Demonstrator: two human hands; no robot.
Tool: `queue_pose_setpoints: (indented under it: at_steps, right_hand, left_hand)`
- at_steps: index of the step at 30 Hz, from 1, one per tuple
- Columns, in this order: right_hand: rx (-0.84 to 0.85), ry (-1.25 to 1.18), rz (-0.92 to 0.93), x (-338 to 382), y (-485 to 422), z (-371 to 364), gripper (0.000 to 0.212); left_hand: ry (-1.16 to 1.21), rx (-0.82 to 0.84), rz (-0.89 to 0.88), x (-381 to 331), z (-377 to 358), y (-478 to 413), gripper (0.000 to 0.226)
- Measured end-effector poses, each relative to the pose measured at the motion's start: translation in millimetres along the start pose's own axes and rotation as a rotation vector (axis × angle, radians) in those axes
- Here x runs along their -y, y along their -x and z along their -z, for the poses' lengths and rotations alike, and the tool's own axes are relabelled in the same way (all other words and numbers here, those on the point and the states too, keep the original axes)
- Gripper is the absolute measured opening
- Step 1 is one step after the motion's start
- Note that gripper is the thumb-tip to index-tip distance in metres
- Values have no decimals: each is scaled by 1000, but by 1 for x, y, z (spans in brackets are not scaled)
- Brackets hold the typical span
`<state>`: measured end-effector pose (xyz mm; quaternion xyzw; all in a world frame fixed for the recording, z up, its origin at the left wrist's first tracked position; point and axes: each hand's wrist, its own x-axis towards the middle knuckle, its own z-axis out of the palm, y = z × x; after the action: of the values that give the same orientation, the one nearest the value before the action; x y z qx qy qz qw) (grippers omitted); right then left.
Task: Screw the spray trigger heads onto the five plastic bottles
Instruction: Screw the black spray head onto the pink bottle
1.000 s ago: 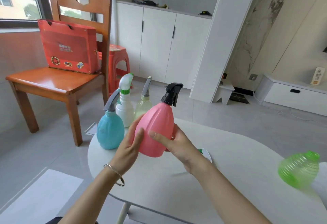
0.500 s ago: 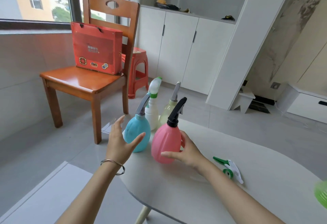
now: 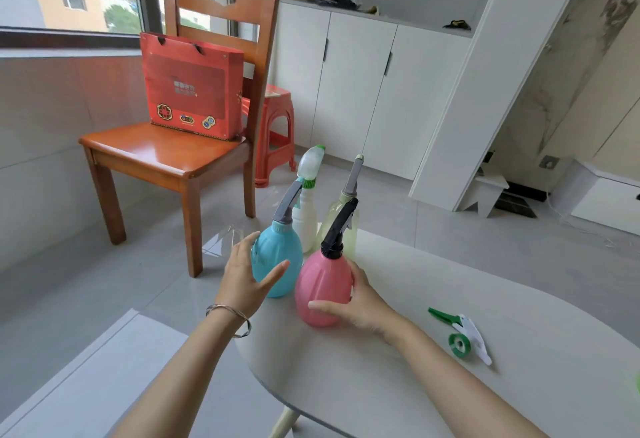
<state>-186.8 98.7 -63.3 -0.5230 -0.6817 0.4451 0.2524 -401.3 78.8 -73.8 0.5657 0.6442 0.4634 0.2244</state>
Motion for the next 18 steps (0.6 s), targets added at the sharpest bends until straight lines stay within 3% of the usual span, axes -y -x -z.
queue_pose_setpoints:
  at_steps: [4, 18]
  right_hand:
    - [-147, -63, 19, 0, -4, -11, 90]
    - [-185, -79, 57, -1, -7, -2, 82]
  left_hand:
    - [11, 1, 9, 0, 0, 0, 75]
    - [43, 29, 30, 1, -3, 1, 72]
